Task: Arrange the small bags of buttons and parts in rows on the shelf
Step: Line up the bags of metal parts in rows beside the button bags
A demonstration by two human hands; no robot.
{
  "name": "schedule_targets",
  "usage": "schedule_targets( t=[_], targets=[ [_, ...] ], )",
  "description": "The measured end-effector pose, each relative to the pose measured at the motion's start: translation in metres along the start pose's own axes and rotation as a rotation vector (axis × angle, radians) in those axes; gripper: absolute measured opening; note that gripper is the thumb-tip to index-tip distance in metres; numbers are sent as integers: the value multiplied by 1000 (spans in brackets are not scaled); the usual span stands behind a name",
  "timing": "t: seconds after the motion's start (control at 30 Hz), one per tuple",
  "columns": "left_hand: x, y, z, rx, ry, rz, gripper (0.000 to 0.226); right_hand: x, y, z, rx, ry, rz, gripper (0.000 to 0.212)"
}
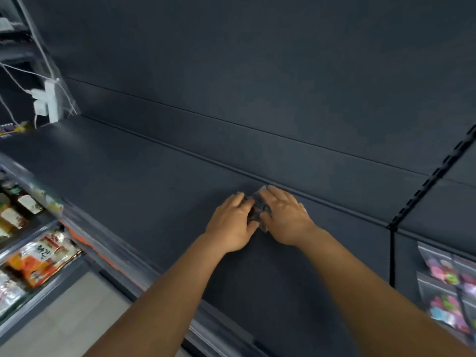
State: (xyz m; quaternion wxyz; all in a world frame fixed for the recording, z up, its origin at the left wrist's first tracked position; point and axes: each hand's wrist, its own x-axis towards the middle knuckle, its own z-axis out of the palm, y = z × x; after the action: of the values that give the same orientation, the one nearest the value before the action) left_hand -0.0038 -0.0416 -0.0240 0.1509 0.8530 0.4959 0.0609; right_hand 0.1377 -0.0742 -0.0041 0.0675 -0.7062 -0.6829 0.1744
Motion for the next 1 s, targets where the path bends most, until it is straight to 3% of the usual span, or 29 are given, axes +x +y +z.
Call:
schedule_targets(
  t=[0.1, 0.37, 0.47, 0.57, 0.8, 0.9, 1.0],
  targets=[
    [6, -3, 2, -44, 0, 65, 57, 2, 5, 10, -9, -18, 32, 54],
    [-17, 15, 2, -251, -41, 333, 45, -43, 25, 9, 80, 133, 111, 32],
    [-14, 13, 2, -356, 9, 272, 47, -52, 30, 6, 73, 248, 168, 25],
    [-3, 11, 2, -304, 44, 178, 51, -50, 32, 5, 83, 307, 209, 34],
    [12, 8, 4, 40, 60, 40, 49, -29, 29, 8, 114, 175, 241, 49],
    [12, 6, 3, -68, 49, 13, 40, -20, 30, 10, 59, 112, 299, 51],
    [9, 3, 2, -259, 64, 51, 19, -16, 29, 9, 65, 140, 343, 35]
  ],
)
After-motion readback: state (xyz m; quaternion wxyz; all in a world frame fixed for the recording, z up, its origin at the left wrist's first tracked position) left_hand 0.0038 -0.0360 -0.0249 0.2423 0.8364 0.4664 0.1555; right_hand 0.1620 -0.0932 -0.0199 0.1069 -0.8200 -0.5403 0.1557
